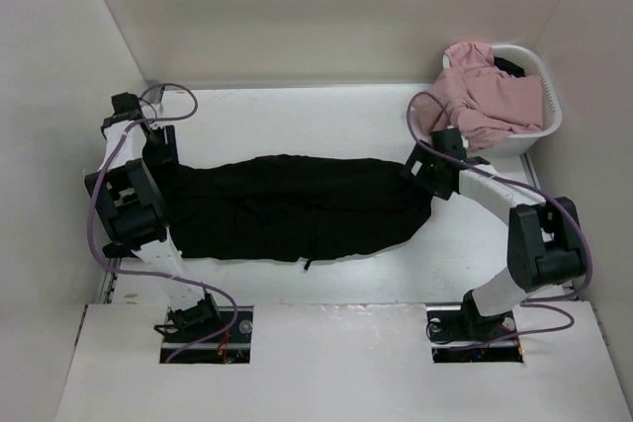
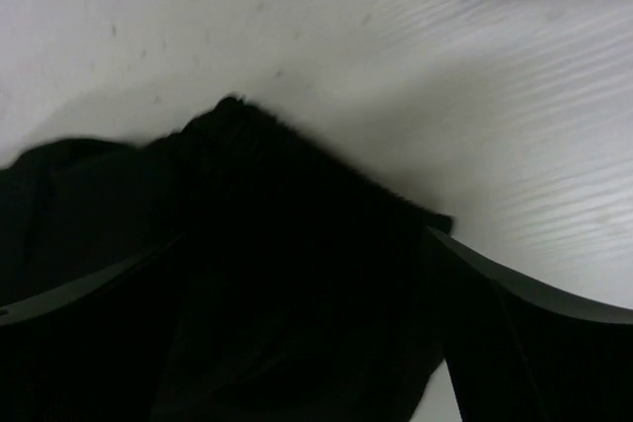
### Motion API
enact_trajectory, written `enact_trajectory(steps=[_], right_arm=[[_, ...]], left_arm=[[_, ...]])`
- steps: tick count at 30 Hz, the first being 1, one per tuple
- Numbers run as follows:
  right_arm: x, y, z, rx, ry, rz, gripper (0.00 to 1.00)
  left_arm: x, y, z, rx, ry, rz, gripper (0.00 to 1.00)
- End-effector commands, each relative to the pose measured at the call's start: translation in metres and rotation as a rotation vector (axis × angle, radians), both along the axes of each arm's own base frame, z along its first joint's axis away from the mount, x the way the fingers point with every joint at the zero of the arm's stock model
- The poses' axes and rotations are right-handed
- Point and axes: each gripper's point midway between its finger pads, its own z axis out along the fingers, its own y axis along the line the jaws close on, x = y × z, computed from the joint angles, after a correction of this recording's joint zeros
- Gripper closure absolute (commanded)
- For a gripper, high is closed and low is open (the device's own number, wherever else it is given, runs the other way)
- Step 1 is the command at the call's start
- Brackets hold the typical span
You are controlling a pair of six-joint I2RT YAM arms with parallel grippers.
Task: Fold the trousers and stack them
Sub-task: Fold the trousers
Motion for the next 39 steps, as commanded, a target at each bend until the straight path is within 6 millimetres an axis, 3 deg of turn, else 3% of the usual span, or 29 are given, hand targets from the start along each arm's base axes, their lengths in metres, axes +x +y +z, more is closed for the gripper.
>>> enact_trajectory(steps=[1,2,7,11,15,17,19,20,21,22,24,27,28,31,34,35,36,37,39], right_arm=[[0.003,0.013,-0.001,-0.009,0.022,-0.035,0.00],[-0.006,0.007,-0.009,-0.021,0.051,-0.075,0.00],[-0.037,-0.010,-0.012,-0.038,0.071,-0.240,0.00],[-0.078,0.002,-0.015,0.007,0.141,-0.306,0.00],[-0.115,0.012,-0.012,0.077,0.149,-0.482,0.00],[-0.119,0.011,-0.020,0.102,0.150,-0.565,0.00],[-0.108,0.012,-0.035,0.110,0.163,-0.572,0.00],[-0.098,0.016,-0.037,0.116,0.165,-0.546,0.09],[-0.087,0.018,-0.036,0.107,0.163,-0.526,0.08],[-0.078,0.020,-0.035,0.087,0.158,-0.500,0.15],[-0.070,0.019,-0.034,0.060,0.171,-0.466,0.41],[-0.076,0.005,-0.035,0.079,0.190,-0.494,0.93],[-0.084,-0.001,-0.032,0.093,0.193,-0.516,1.00],[-0.118,-0.031,-0.013,0.063,0.173,-0.597,1.00],[-0.166,-0.060,0.012,0.042,0.131,-0.686,0.97],[-0.178,-0.064,0.016,0.045,0.126,-0.704,0.84],[-0.191,-0.068,0.017,0.054,0.127,-0.718,0.53],[-0.203,-0.068,0.017,0.074,0.140,-0.725,0.01],[-0.217,-0.069,0.021,0.094,0.150,-0.736,0.00]], left_arm=[[0.013,0.026,0.053,0.057,-0.147,0.052,0.39],[0.013,0.030,0.058,0.069,-0.159,0.056,0.38],[0.010,0.039,0.068,0.091,-0.185,0.074,0.38],[0.007,0.041,0.072,0.097,-0.186,0.079,0.37],[0.004,0.044,0.080,0.119,-0.204,0.081,0.35],[0.001,0.052,0.083,0.130,-0.206,0.101,0.35],[-0.003,0.060,0.084,0.138,-0.204,0.117,0.35],[-0.005,0.063,0.084,0.140,-0.203,0.123,0.35],[-0.008,0.067,0.084,0.145,-0.201,0.127,0.35],[-0.010,0.070,0.083,0.149,-0.195,0.125,0.35],[-0.017,0.076,0.080,0.154,-0.184,0.134,0.35],[-0.026,0.084,0.077,0.150,-0.184,0.149,0.35],[-0.028,0.086,0.077,0.153,-0.188,0.151,0.35],[-0.032,0.088,0.077,0.154,-0.194,0.156,0.34],[-0.036,0.079,0.071,0.126,-0.182,0.126,0.34],[-0.038,0.076,0.068,0.115,-0.176,0.119,0.34],[-0.040,0.073,0.065,0.107,-0.168,0.116,0.34],[-0.045,0.068,0.060,0.091,-0.155,0.109,0.34],[-0.052,0.058,0.053,0.068,-0.136,0.096,0.34]])
